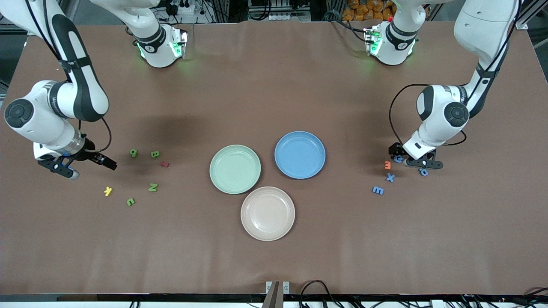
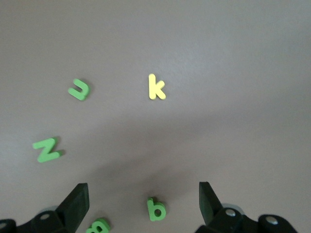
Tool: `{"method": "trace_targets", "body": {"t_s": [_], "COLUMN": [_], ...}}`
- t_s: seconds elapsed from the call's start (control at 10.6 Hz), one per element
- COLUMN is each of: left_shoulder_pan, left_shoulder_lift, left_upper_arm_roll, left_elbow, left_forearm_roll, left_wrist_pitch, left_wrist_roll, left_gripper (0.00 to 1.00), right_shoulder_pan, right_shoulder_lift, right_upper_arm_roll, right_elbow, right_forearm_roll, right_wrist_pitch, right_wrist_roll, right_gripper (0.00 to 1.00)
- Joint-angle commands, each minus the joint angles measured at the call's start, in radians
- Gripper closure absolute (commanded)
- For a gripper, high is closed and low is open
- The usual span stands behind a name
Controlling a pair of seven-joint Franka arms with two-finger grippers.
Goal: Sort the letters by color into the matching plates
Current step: 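Grasp the blue g with the left gripper while the right gripper grasps b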
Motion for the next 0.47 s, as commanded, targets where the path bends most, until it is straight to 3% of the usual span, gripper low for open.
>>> {"method": "trace_targets", "body": {"t_s": [0.0,0.38], "left_shoulder_pan": [0.001,0.002], "left_shoulder_lift": [0.028,0.034], "left_upper_arm_roll": [0.005,0.005], "left_elbow": [0.023,0.026], "left_forearm_roll": [0.024,0.024], "left_wrist_pitch": [0.009,0.009], "left_wrist_roll": [0.032,0.033], "left_gripper": [0.00,0.00], "right_shoulder_pan": [-0.022,-0.017], "right_shoulder_lift": [0.021,0.041], "right_upper_arm_roll": [0.010,0.008], "right_elbow": [-0.066,-0.119], "right_forearm_roll": [0.006,0.073], "right_wrist_pitch": [0.106,0.176], "right_wrist_roll": [0.017,0.017], "right_gripper": [0.00,0.00]}}
